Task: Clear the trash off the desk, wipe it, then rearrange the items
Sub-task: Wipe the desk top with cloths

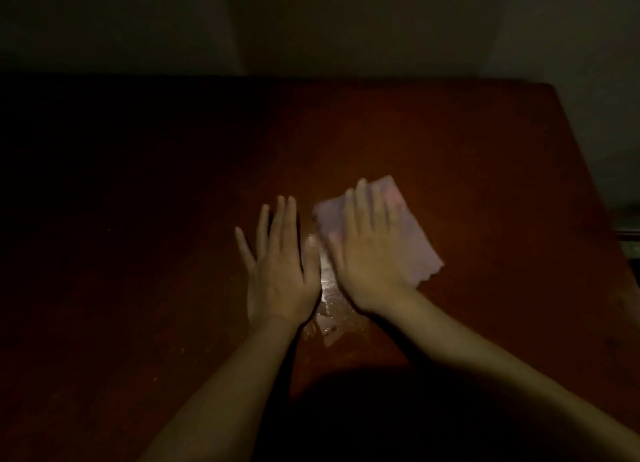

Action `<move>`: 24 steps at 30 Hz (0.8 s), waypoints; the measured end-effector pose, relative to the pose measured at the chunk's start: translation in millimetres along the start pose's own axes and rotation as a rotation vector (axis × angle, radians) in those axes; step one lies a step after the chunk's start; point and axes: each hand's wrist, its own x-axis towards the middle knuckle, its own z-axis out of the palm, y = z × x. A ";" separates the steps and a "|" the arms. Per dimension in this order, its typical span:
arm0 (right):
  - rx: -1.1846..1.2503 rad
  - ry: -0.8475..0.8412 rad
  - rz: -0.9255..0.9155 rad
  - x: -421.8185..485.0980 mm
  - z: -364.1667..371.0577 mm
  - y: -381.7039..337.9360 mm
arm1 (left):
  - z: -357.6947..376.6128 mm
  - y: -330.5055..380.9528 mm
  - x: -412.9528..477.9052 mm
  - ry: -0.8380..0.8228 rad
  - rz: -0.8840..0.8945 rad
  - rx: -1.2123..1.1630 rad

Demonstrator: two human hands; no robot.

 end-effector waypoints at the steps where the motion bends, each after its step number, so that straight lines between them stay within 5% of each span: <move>1: -0.013 0.007 -0.059 -22.8 0.9 -1.6 | -0.1 -0.4 -0.3 0.002 0.011 0.001; 5: -0.077 -0.003 -0.125 -94.8 -10.0 26.7 | -8.1 -5.7 -20.0 -0.007 0.093 -0.007; 11: 0.006 -0.033 0.149 -70.8 -4.0 -3.5 | -13.4 -15.8 -53.9 -0.049 0.189 0.051; 18: -0.089 -0.010 -0.034 -206.4 -4.8 -1.9 | -20.4 -31.5 -104.3 -0.092 0.305 0.131; 24: -0.009 0.039 0.257 -175.0 4.1 -26.5 | -22.5 -33.2 -107.5 -0.085 0.297 0.098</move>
